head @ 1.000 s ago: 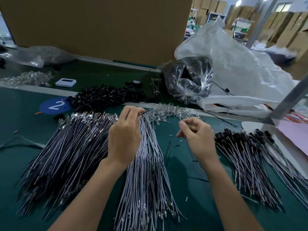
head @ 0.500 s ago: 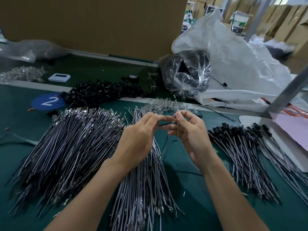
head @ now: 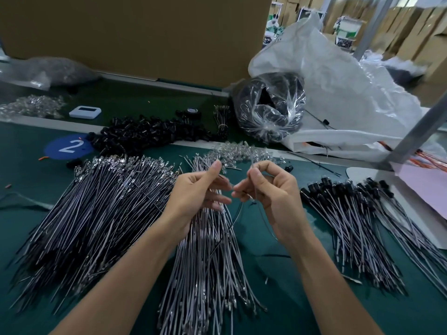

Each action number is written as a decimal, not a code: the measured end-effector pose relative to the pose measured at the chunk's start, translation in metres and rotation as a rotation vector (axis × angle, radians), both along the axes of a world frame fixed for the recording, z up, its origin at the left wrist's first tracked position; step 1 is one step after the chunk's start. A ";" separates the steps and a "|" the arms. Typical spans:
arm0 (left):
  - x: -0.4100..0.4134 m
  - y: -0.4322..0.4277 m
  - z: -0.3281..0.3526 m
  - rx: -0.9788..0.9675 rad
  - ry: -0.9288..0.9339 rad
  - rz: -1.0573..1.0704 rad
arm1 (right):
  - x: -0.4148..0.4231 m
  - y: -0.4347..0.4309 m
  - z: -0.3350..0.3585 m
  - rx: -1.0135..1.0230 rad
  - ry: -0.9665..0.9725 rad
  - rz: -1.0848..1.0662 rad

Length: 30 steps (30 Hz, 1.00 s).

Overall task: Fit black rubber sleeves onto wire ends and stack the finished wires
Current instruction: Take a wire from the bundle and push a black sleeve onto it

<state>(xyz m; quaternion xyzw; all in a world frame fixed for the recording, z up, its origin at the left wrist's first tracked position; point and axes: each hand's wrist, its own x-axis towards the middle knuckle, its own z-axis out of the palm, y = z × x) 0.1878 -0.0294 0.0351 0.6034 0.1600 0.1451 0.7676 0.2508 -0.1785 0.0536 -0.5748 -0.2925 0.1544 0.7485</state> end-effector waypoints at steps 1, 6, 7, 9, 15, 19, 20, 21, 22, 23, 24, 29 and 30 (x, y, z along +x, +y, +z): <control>0.001 0.001 0.001 -0.061 -0.034 0.016 | -0.001 0.001 -0.001 -0.025 -0.016 0.008; 0.000 0.008 0.002 -0.202 -0.106 0.152 | 0.003 0.000 -0.006 -0.218 -0.065 -0.029; 0.000 0.009 0.002 -0.204 -0.101 0.169 | 0.005 -0.001 -0.007 -0.244 -0.068 -0.050; 0.001 0.008 0.002 -0.183 -0.098 0.191 | 0.009 -0.001 -0.009 -0.327 -0.110 -0.108; 0.002 -0.009 0.001 0.109 -0.093 0.129 | 0.006 0.005 -0.013 -0.472 -0.385 -0.416; 0.003 -0.015 0.000 0.024 -0.138 0.010 | -0.003 0.014 -0.014 -0.336 -0.362 -0.473; 0.003 -0.014 -0.001 0.007 -0.146 0.014 | -0.005 0.016 -0.015 -0.299 -0.317 -0.449; 0.004 -0.013 -0.001 -0.009 -0.151 0.019 | -0.007 0.017 -0.017 -0.275 -0.288 -0.423; 0.004 -0.013 -0.002 -0.029 -0.154 0.017 | -0.008 0.019 -0.018 -0.271 -0.290 -0.404; 0.004 -0.013 -0.002 -0.056 -0.157 0.005 | -0.009 0.020 -0.019 -0.282 -0.315 -0.396; 0.004 -0.013 -0.001 -0.086 -0.162 -0.016 | -0.009 0.021 -0.020 -0.292 -0.341 -0.396; 0.003 -0.002 0.002 -0.098 -0.165 -0.010 | 0.000 0.017 -0.024 -0.341 -0.411 -0.505; 0.003 0.002 0.002 -0.025 -0.149 0.052 | 0.003 0.015 -0.025 -0.357 -0.419 -0.530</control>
